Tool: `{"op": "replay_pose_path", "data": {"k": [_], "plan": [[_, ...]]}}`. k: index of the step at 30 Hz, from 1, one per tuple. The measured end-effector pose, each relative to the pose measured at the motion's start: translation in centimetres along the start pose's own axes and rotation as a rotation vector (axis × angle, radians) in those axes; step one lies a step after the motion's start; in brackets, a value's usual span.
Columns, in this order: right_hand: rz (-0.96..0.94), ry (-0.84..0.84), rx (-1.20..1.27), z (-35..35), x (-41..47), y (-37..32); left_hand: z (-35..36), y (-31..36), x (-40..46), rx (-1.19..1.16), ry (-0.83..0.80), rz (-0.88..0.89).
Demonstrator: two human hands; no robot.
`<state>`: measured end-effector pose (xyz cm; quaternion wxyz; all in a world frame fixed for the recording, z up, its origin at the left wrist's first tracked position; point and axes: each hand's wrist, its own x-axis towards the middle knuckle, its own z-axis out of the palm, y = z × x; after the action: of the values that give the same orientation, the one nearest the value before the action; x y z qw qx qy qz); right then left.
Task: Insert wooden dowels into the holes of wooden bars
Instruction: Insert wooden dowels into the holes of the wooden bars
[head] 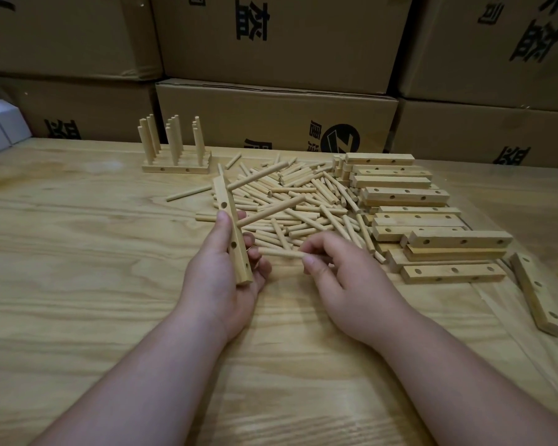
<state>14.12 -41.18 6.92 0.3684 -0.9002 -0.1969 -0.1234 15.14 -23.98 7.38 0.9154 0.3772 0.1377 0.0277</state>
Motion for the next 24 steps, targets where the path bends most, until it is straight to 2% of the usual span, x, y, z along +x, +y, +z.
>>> {"op": "replay_pose_path", "data": {"k": [4, 13, 24], "plan": [[-0.118, 0.009, 0.014, 0.0, -0.2, -0.3, 0.0, 0.1, -0.2, 0.059, 0.0, 0.001], [-0.171, 0.002, 0.043, -0.2, -0.1, -0.5, 0.0, 0.1, -0.5, 0.081, -0.004, -0.013], [-0.206, -0.02, 0.071, -0.2, -0.1, -1.2, 0.2, -0.2, -1.0, 0.186, -0.125, 0.035]]}}
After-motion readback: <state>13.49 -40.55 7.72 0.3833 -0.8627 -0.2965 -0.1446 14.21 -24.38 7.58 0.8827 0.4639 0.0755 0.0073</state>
